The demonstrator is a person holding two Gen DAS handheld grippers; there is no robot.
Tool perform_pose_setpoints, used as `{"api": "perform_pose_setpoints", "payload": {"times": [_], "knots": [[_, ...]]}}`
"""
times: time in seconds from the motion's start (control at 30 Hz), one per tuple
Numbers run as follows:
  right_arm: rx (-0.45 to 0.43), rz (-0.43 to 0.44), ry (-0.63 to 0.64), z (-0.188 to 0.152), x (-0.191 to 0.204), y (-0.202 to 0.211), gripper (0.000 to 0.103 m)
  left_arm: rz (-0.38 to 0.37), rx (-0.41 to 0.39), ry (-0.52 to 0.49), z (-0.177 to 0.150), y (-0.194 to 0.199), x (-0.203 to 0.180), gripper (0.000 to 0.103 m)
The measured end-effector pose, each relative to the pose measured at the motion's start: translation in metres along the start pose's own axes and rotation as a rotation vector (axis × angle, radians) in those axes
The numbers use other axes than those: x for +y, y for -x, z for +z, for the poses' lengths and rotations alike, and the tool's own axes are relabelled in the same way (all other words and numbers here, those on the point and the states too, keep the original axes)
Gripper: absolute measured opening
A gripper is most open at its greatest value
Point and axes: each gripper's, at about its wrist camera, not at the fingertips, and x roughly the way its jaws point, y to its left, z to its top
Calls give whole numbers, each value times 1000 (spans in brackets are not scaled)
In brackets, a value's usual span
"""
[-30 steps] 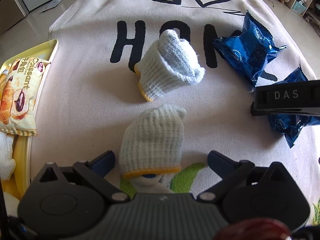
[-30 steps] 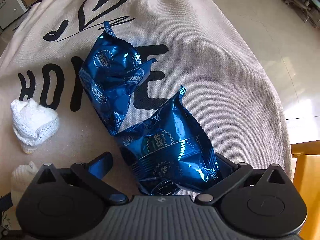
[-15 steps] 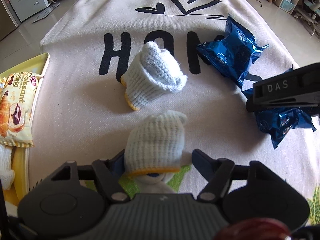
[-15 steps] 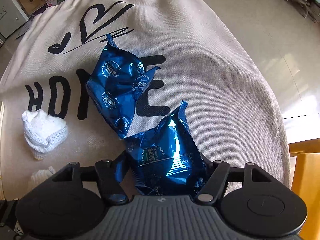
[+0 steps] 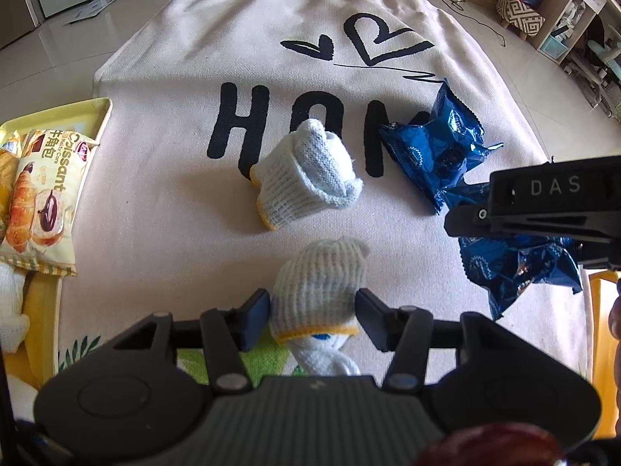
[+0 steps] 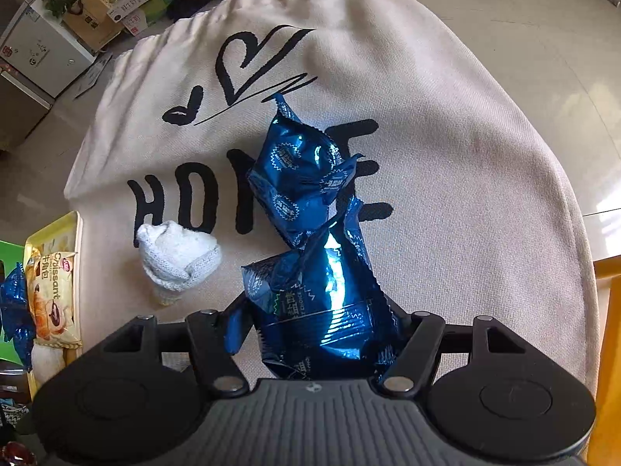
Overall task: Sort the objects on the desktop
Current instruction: 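Close right tool on a blue foil bag while left tool holds the glove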
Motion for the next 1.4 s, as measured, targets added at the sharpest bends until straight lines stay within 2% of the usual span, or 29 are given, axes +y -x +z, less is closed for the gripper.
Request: {"api": "perform_pose_setpoints", "payload": {"times": [0.2, 0.33, 0.4, 0.5, 0.53, 0.57, 0.77, 0.87, 1.0, 1.1, 1.23, 1.4], "knots": [[-12, -3, 2, 0, 7, 1, 67, -6, -8, 21, 2, 2, 7, 46], [-8, -8, -6, 1, 5, -1, 67, -22, -6, 36, 1, 1, 13, 47], [-3, -5, -12, 1, 4, -2, 67, -23, 0, 34, 0, -2, 12, 53], [3, -7, -10, 0, 3, -5, 67, -12, 14, 18, 0, -9, 7, 73], [5, -8, -11, 0, 2, -7, 67, -8, 22, 8, -1, -12, 5, 84], [9, -11, -16, 1, 1, -9, 67, -1, 23, 1, -2, -15, 3, 87], [37, -41, -20, 1, -5, -23, 67, 38, 83, -8, -2, -38, -5, 95], [48, -55, -16, 0, -6, -29, 67, 64, 89, -32, -1, -44, -11, 102], [49, -86, 4, -1, -6, -36, 68, 94, 71, -62, -5, -46, -17, 101], [40, -105, 24, -2, -4, -39, 69, 113, 40, -82, -7, -44, -19, 95], [37, -112, 47, -3, -2, -39, 69, 101, -8, -91, -5, -35, -19, 55], [22, -89, 26, -1, -3, -32, 61, 38, 21, 2, 3, -30, -6, 54]]}}
